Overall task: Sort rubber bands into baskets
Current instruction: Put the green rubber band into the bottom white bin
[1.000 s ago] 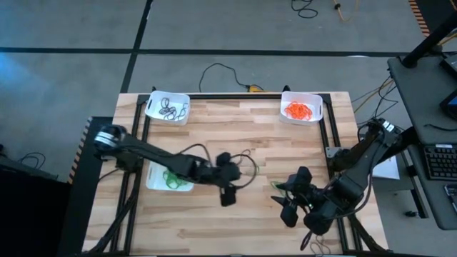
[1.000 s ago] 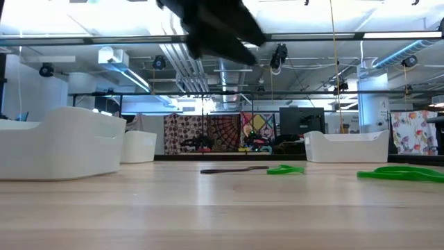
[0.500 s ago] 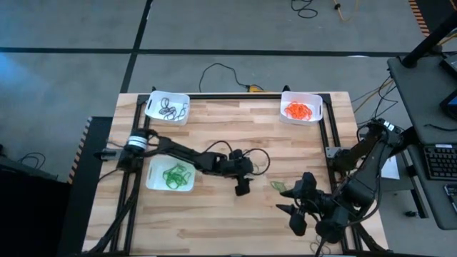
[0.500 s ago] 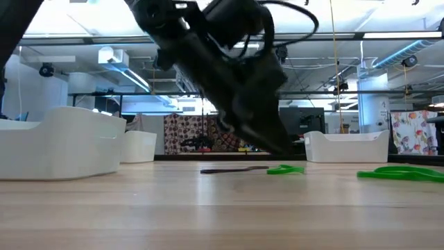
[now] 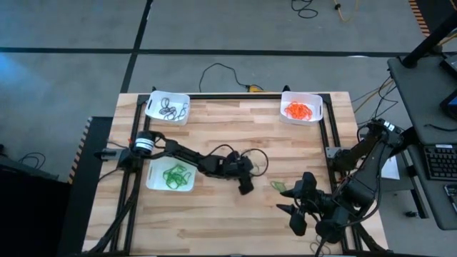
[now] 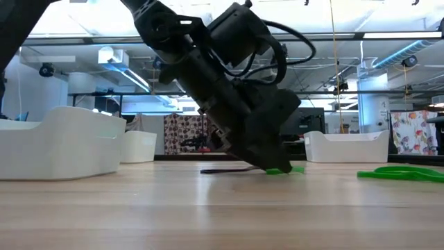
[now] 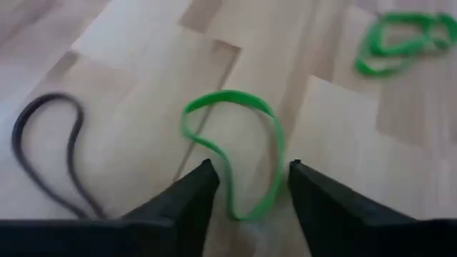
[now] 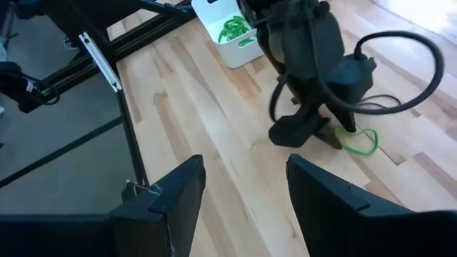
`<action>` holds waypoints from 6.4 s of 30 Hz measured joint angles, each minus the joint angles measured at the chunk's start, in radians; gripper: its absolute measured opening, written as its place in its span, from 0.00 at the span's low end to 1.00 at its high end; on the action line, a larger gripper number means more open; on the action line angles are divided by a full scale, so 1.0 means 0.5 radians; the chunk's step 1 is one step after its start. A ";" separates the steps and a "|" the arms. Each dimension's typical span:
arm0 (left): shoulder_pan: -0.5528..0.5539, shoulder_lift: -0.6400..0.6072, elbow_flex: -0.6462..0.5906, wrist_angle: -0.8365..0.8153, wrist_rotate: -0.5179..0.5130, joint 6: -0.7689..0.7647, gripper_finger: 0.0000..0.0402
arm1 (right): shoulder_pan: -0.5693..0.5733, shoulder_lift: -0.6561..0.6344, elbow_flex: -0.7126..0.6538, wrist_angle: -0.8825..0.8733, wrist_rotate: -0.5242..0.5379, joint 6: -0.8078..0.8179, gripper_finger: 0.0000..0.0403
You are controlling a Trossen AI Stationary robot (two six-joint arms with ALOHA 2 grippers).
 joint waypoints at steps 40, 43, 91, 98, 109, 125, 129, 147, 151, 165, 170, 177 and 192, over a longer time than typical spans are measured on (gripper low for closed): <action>-0.640 -1.597 -0.252 -2.202 -0.126 -0.890 0.00 | -0.166 0.001 -0.003 0.009 0.008 -0.419 0.48; -0.606 -1.649 -0.399 -1.814 -0.140 -0.889 0.00 | -0.202 0.001 -0.003 0.009 0.006 -0.421 0.48; -0.100 -0.861 -0.354 -1.105 0.351 0.180 0.00 | -0.218 0.028 -0.005 0.133 -0.108 -0.153 0.48; -0.148 -1.319 -0.062 -1.687 0.351 0.192 0.00 | -0.219 0.027 -0.021 0.131 -0.105 -0.149 0.48; -0.383 -2.136 -0.351 -2.558 0.285 -0.706 0.00 | -0.259 0.027 -0.095 0.131 -0.103 -0.196 0.48; -0.378 -2.060 -1.453 -1.683 0.497 -1.022 0.00 | -0.280 0.027 -0.105 0.151 -0.094 -0.169 0.48; -0.378 -2.017 -1.454 -1.688 0.532 -1.007 0.04 | -0.285 0.027 -0.105 0.152 -0.005 -0.122 0.48; -0.479 -2.032 -0.403 -2.394 0.174 -0.944 0.66 | -0.303 0.012 -0.105 0.082 0.001 -0.245 0.48; -0.478 -1.975 -0.295 -1.917 -0.127 -0.854 0.72 | -0.286 0.006 -0.105 -0.039 -0.090 -0.247 0.48; -0.376 -0.874 0.261 -0.826 -0.073 -0.139 0.64 | 0.034 -0.010 -0.140 -0.552 -0.435 0.191 0.48; -0.234 -0.508 0.501 -0.750 0.149 0.030 0.60 | 0.178 -0.010 -0.140 -0.556 -0.435 0.328 0.48; -0.090 -0.065 0.813 -0.748 0.351 0.354 0.58 | 0.256 -0.010 -0.159 -0.700 -0.360 0.566 0.48; 0.032 0.542 1.206 -0.461 0.538 0.943 0.57 | 0.099 -0.267 -0.462 -0.744 -0.427 0.808 0.48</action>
